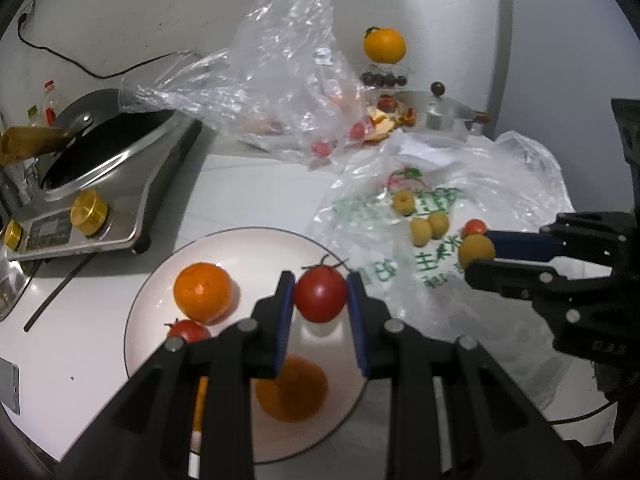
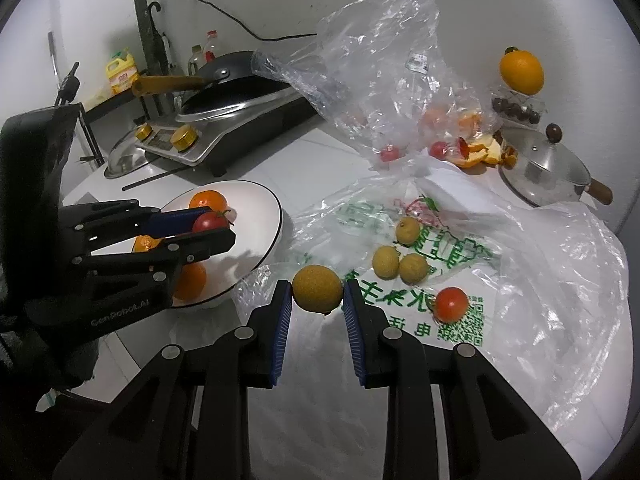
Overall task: Organize fruits
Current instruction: 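Lower the red tomato onto the plate and open the left gripper while the right gripper carries the yellow fruit, then lower the yellow fruit onto the white plate and open the right gripper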
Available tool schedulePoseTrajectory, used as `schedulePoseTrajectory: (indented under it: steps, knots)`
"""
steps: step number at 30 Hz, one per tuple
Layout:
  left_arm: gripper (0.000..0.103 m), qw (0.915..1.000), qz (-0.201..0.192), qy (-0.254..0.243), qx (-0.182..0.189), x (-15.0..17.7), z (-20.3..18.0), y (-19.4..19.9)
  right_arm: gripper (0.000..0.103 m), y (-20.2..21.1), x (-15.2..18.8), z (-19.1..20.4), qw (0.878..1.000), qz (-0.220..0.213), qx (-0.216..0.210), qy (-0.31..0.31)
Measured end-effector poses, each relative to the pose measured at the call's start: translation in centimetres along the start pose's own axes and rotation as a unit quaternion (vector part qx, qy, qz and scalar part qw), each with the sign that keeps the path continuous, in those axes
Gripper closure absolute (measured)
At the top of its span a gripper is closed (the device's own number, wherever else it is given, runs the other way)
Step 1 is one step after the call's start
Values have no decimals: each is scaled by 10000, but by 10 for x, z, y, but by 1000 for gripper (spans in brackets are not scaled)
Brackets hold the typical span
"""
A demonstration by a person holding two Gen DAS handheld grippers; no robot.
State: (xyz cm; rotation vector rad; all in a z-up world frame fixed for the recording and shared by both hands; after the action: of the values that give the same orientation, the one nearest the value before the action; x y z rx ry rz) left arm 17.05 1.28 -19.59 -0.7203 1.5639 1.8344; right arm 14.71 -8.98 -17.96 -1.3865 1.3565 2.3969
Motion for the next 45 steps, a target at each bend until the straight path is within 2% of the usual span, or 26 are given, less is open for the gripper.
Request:
schedulePoseTrajectory:
  steps: [11,22,30,34,37,38,45]
  knots:
    - [76,9996,188,53,-182,-9,10,-31,74,-24,-8,-13,9998,88,-177,-54]
    - [76,9976,536,6,-429,-11,16,-62,74,-39,-18,-27,9994,109,-306,-67]
    - [74,9969,601,3,-500,-14,20,-66,74,-45,-20,-30,9994,117,-314,-86]
    - [66,9972,553,70,-494,-15,23,-62,74,-44,-21,-29,9995,99,-283,-88]
    - [51,9980,444,126,-431,-16,24,-54,74,-42,-23,-25,9997,86,-243,-49]
    - [49,9983,386,151,-412,-16,24,-50,74,-42,-23,-23,9997,83,-231,-34]
    - [49,9990,83,164,-400,-18,31,-22,74,-36,-26,-6,9998,38,-190,84]
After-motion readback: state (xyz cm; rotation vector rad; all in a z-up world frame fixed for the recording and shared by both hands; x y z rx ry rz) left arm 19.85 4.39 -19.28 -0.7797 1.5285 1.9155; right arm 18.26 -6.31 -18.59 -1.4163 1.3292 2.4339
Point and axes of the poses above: each gripper's, at about its wrist camera, not at the fingertips, and y roughly against the way its jaws point, z to its left, x to its underside, the point moved 5 cm from there along -y, roughly the way its jaws point, and after that the axes turned 12 degrees about -x, right-handed, at the moved point
